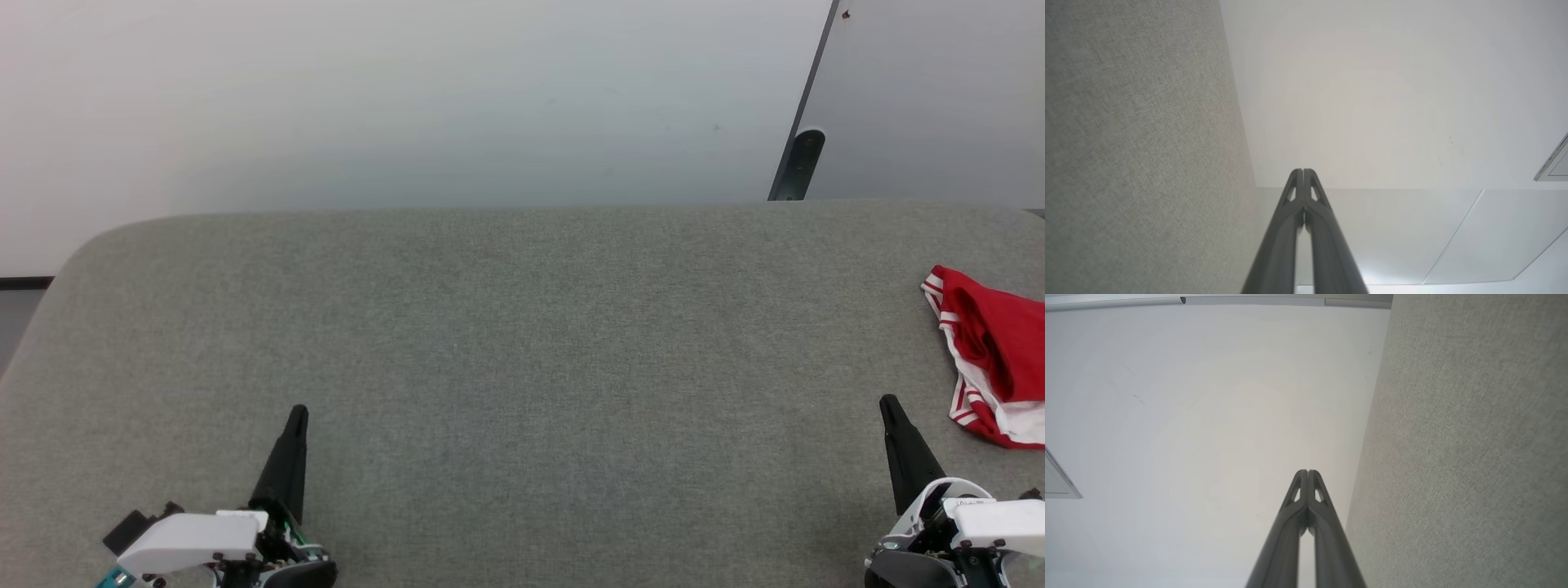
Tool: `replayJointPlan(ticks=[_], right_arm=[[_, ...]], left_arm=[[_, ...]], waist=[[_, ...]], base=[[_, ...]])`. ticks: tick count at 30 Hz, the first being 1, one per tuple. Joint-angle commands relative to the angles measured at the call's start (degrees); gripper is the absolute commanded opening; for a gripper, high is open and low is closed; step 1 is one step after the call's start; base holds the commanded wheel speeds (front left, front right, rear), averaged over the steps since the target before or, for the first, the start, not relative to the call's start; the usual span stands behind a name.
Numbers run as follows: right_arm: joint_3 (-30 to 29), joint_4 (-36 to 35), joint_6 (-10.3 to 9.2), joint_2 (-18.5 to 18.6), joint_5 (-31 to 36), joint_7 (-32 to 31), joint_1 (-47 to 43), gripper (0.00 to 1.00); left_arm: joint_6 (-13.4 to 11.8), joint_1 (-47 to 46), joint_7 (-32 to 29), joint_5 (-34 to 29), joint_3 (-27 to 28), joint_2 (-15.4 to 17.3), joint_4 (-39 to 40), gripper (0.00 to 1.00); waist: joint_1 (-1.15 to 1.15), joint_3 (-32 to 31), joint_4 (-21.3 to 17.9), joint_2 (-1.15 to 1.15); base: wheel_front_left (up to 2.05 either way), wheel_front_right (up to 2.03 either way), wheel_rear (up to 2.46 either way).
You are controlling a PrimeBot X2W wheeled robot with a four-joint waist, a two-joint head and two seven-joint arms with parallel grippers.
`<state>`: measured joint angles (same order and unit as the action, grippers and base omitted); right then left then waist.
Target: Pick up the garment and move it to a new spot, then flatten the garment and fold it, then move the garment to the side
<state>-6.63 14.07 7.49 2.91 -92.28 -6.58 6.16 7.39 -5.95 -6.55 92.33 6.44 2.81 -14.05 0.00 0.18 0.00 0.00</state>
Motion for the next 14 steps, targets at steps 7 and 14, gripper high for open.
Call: replayJointPlan(ticks=[7, 14], right_arm=[[0.1, -0.2, 0.00, -0.2, -0.3, 0.0, 0.1, 0.00], [0.1, -0.2, 0.00, -0.2, -0.3, 0.0, 0.1, 0.00]], left_arm=[[0.2, -0.6, -0.2, 0.2, 0.2, 0.0, 0.1, 0.00], [0.2, -0.6, -0.2, 0.2, 0.2, 0.0, 0.1, 0.00]], waist=[[0.00, 0.0, 0.0, 0.00], [0.00, 0.0, 0.0, 0.00]], base=[[0.00, 0.00, 0.00], [0.00, 0.00, 0.00]])
